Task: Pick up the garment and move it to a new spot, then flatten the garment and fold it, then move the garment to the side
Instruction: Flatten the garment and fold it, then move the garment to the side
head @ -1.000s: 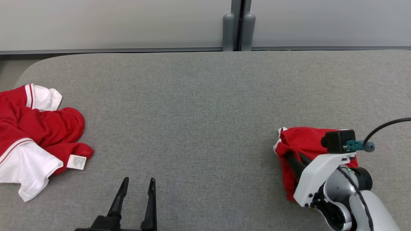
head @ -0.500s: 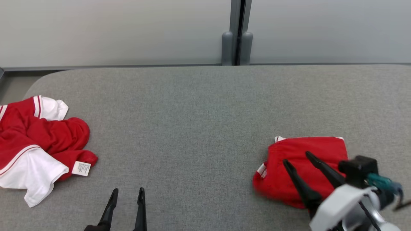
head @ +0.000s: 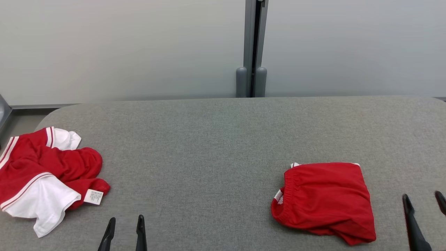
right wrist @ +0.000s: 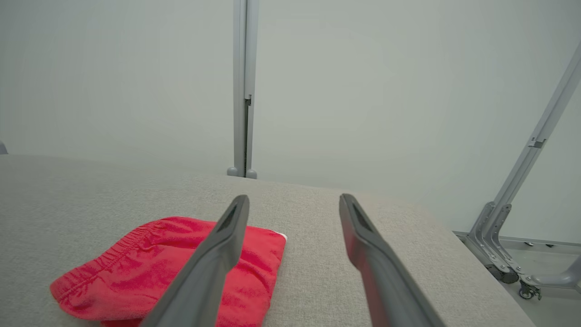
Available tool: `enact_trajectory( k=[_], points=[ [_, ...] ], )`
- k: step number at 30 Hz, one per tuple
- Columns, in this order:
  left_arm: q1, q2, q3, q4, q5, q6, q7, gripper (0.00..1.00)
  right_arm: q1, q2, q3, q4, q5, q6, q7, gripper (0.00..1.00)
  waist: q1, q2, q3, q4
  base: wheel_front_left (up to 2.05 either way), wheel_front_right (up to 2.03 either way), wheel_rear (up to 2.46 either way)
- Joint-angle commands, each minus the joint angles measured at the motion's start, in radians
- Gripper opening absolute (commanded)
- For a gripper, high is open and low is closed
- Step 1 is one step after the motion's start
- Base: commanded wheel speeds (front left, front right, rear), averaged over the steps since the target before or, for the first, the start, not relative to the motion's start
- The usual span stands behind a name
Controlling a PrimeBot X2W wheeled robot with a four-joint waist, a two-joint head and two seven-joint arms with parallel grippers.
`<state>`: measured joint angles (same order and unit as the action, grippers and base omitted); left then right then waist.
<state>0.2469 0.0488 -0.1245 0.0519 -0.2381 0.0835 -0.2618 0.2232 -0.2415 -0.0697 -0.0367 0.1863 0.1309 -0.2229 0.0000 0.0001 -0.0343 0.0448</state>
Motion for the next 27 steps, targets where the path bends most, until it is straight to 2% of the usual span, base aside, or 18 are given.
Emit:
enact_trajectory(
  k=[1,4,11,17,27],
  points=[
    [0.014,0.004,0.008,-0.004,0.004,0.003,-0.004,1.00,0.010,0.002,-0.011,0.011,-0.013,0.000,-0.017,1.00,0.0000,-0.0001,-0.009,0.005,0.00,0.00,0.00],
    [0.020,0.004,0.022,-0.010,0.010,-0.005,-0.004,1.00,0.018,0.019,-0.064,0.069,-0.055,0.000,-0.043,1.00,0.0000,-0.0001,-0.023,0.013,0.00,0.00,0.00],
    [0.031,0.004,0.055,-0.011,0.034,-0.047,-0.004,1.00,0.014,0.098,-0.161,-0.007,-0.112,0.000,-0.044,1.00,0.0000,-0.0001,-0.033,0.023,0.00,0.00,0.00],
    [0.023,0.004,0.073,-0.008,0.047,-0.065,-0.004,1.00,0.017,0.135,-0.156,-0.019,-0.126,0.000,-0.044,1.00,0.0000,-0.0001,-0.031,0.018,0.00,0.00,0.00],
    [0.012,0.004,0.061,-0.013,0.050,-0.064,-0.004,1.00,-0.002,0.141,-0.138,-0.012,-0.117,0.000,-0.044,1.00,0.0000,-0.0001,-0.021,0.018,0.00,0.00,0.00]
  ],
)
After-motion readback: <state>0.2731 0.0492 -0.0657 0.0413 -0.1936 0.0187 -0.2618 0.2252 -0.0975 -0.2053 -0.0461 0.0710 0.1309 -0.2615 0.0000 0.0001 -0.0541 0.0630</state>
